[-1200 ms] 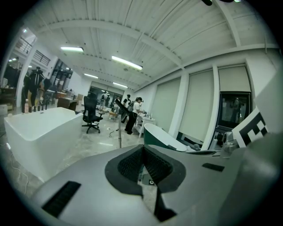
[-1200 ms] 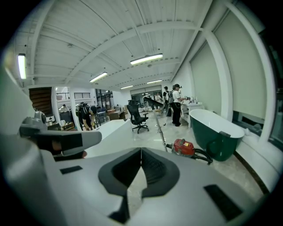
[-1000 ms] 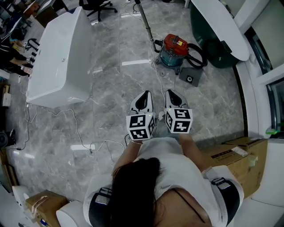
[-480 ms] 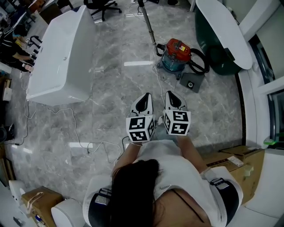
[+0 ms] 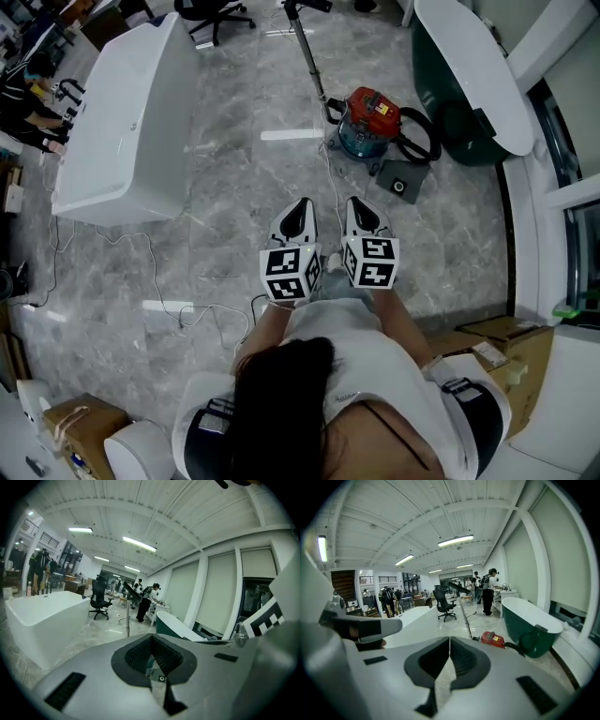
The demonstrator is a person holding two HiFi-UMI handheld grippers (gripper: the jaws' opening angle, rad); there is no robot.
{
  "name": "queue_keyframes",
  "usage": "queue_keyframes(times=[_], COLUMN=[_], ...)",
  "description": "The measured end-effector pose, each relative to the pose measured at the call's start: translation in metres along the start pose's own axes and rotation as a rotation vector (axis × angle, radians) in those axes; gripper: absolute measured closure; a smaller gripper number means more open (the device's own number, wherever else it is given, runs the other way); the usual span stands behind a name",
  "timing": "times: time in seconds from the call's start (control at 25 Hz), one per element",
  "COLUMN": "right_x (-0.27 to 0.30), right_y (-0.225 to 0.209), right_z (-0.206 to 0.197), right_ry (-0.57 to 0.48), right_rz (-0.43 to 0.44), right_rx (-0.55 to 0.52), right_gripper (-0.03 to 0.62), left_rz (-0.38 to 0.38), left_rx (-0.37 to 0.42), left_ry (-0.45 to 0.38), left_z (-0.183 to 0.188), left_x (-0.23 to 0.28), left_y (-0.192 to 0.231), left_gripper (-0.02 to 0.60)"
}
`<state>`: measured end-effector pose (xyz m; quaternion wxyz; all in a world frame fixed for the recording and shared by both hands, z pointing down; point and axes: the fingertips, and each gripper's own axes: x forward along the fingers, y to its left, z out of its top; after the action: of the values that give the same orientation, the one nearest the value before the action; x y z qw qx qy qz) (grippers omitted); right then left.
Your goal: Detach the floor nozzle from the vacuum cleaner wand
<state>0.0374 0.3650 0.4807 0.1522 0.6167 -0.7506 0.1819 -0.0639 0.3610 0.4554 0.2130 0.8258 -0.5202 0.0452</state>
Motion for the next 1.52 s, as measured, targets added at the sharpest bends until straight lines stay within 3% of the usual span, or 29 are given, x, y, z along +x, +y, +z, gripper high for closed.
queue_keyframes(times=[0.68,0.84,1.52], right_x=[0.045,0.054,0.081], right_y=[-0.059,-0.070,-0.101], right_z=[0.027,0.030,0.046], right_ry=[0.007,0.011,-0.001], right_rz=[0.025,0.043,0.117], right_rx=[-0.003,-0.005,-0.030], right_gripper=[0.579,0.579,0.579], left_rz=[-0.005,-0.018,0.040], left_rx=[0.008,-0.023,-0.050], left_ry=[0.000,0.017,0.027], left_z=[0.015,0.012,0.009], left_x=[0.077,0.093,0.134], left_y=[-0.030,-0.037,-0.050], left_gripper=[0.577,0.577,0.577])
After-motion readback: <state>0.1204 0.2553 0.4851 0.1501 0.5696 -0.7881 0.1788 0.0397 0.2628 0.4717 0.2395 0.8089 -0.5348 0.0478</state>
